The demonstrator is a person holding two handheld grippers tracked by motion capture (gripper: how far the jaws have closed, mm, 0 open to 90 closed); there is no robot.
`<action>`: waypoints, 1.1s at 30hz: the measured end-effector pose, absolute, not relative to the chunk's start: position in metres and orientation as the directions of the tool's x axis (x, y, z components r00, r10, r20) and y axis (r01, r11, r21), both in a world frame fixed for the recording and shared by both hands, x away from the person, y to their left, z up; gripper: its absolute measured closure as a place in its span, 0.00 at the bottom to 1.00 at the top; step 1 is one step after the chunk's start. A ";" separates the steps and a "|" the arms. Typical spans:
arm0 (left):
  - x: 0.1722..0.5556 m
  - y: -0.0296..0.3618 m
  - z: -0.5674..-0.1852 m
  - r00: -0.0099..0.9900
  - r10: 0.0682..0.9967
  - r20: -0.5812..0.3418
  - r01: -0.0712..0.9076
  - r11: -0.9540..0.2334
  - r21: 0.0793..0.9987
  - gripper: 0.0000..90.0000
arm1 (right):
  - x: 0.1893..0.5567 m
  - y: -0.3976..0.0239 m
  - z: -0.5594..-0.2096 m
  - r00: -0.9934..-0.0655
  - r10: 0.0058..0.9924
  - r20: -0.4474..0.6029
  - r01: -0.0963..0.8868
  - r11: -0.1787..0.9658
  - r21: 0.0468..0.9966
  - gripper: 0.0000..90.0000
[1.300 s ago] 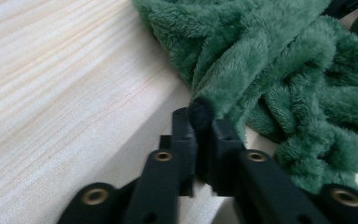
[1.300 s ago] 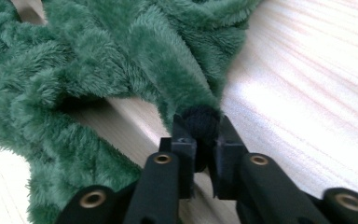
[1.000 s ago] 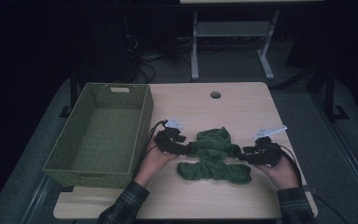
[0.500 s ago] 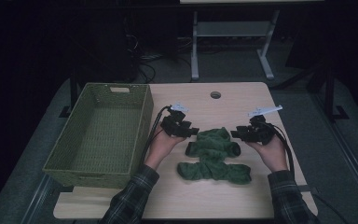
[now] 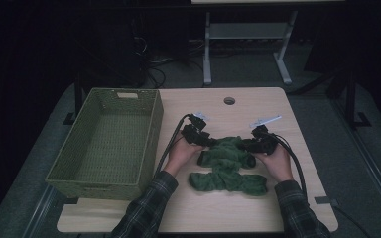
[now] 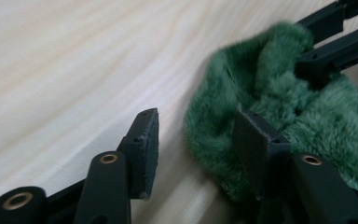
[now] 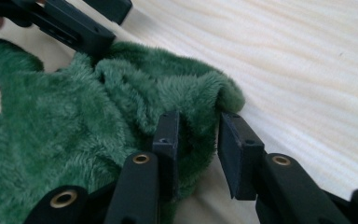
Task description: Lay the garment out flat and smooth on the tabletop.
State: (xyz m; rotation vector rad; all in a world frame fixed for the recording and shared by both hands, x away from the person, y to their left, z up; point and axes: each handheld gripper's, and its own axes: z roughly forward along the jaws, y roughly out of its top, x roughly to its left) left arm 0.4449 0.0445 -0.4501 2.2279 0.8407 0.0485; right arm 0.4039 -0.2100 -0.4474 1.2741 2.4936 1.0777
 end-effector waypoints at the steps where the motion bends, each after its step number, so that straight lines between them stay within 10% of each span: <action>1: 0.445 0.044 -0.451 0.789 0.578 -0.209 0.554 -0.522 0.649 0.57 | 0.402 -0.210 -0.449 -0.629 0.754 0.191 0.656 0.382 0.651 0.78; 13: 0.441 0.035 -0.458 0.822 0.534 -0.199 0.534 -0.600 0.595 0.95 | 0.394 -0.213 -0.452 -0.642 0.742 0.194 0.646 0.387 0.658 0.95; 33: 0.434 0.070 -0.427 0.784 0.611 -0.111 0.458 -0.448 0.768 0.99 | 0.391 -0.236 -0.427 -0.571 0.810 0.131 0.616 0.318 0.721 0.97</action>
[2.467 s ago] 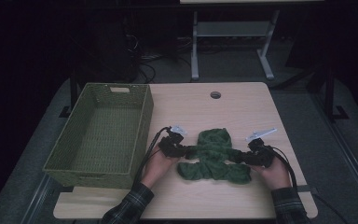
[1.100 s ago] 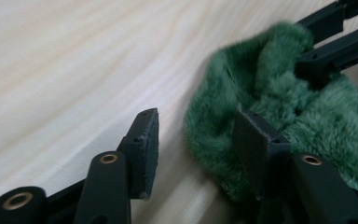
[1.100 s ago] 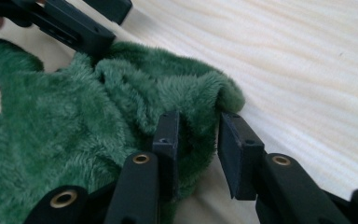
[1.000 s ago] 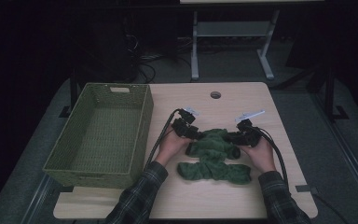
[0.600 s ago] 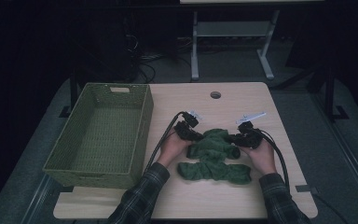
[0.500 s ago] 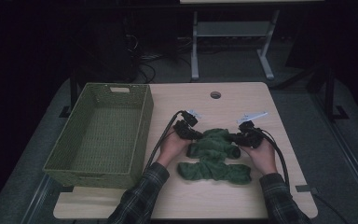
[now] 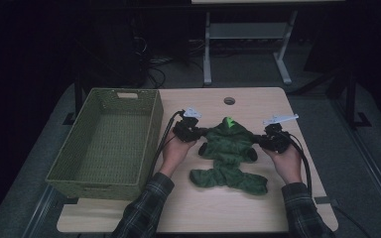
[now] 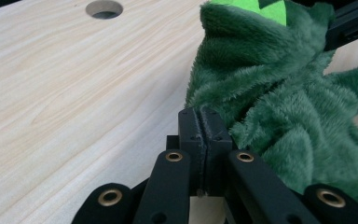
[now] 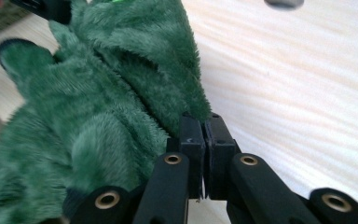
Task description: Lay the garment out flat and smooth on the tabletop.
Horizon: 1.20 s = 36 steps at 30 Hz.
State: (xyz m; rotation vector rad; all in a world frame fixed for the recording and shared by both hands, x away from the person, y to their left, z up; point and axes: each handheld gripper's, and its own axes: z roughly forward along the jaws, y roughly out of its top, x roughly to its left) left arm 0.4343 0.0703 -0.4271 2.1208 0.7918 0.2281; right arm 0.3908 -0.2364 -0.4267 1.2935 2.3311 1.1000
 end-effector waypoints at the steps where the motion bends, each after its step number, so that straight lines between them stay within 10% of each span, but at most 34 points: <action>1: 0.436 0.069 -0.432 0.779 0.617 -0.114 0.467 -0.448 0.763 0.99 | 0.393 -0.236 -0.430 -0.565 0.814 0.135 0.626 0.316 0.712 0.97; 17: 0.451 0.058 -0.469 0.789 0.612 -0.055 0.456 -0.522 0.721 0.96 | 0.414 -0.231 -0.465 -0.535 0.836 0.121 0.690 0.350 0.633 0.93; 36: 0.435 0.073 -0.414 0.764 0.635 -0.116 0.483 -0.443 0.755 0.53 | 0.398 -0.251 -0.410 -0.540 0.832 0.128 0.634 0.302 0.712 0.64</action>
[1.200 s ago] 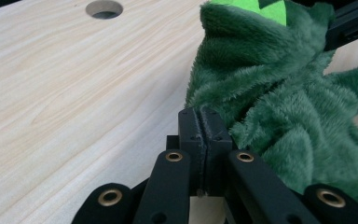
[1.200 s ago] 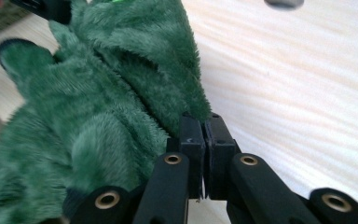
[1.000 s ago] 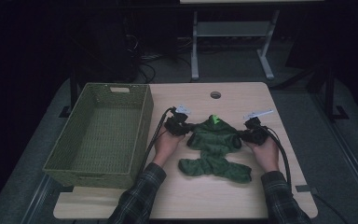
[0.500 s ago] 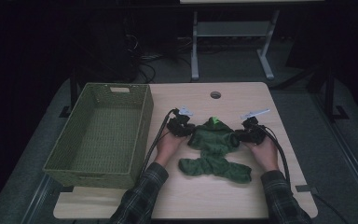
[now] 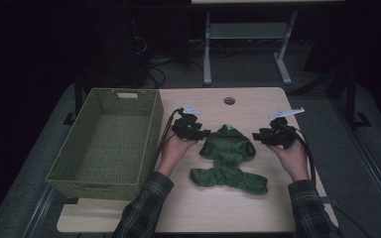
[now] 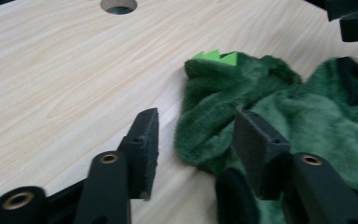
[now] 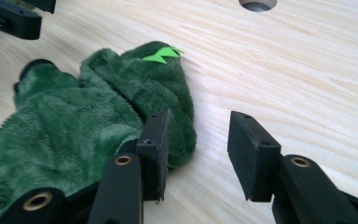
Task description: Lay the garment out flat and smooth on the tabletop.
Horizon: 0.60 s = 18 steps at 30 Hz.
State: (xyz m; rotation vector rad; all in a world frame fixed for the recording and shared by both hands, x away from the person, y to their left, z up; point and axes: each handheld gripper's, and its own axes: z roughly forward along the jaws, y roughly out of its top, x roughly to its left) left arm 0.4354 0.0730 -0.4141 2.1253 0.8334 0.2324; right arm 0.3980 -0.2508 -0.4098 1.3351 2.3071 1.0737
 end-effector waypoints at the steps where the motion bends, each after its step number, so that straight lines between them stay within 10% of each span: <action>1: 0.433 0.073 -0.412 0.766 0.631 -0.119 0.485 -0.446 0.752 0.51 | 0.397 -0.251 -0.408 -0.542 0.830 0.133 0.631 0.297 0.717 0.62; 18: 0.374 0.091 -0.418 0.786 0.612 -0.087 0.471 -0.502 0.725 0.17 | 0.365 -0.247 -0.391 -0.577 0.796 0.183 0.603 0.265 0.752 0.59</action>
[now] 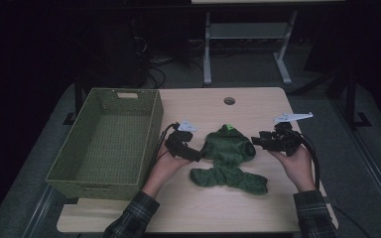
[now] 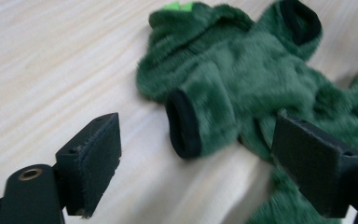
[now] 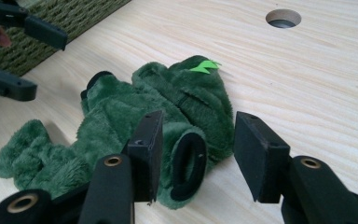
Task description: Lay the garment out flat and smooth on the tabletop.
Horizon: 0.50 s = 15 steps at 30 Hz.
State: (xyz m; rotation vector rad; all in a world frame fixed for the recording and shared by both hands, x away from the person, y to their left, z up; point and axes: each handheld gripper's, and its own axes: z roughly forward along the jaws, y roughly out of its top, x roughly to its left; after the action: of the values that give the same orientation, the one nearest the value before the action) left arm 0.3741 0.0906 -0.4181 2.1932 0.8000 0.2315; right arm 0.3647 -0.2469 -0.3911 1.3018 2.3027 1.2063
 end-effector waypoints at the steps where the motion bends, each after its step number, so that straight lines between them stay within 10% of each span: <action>1: 0.371 0.092 -0.420 0.788 0.609 -0.084 0.468 -0.505 0.726 0.16 | 0.363 -0.246 -0.391 -0.581 0.793 0.183 0.599 0.265 0.756 0.59; 15: 0.317 0.108 -0.435 0.802 0.592 -0.078 0.443 -0.501 0.743 0.14 | 0.345 -0.214 -0.399 -0.658 0.726 0.198 0.569 0.308 0.762 0.63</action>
State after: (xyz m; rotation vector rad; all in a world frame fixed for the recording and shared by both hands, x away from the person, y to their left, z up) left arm 0.3166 0.1079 -0.4350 2.1802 0.7602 0.2371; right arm 0.3448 -0.2141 -0.3990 1.1971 2.3867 1.2721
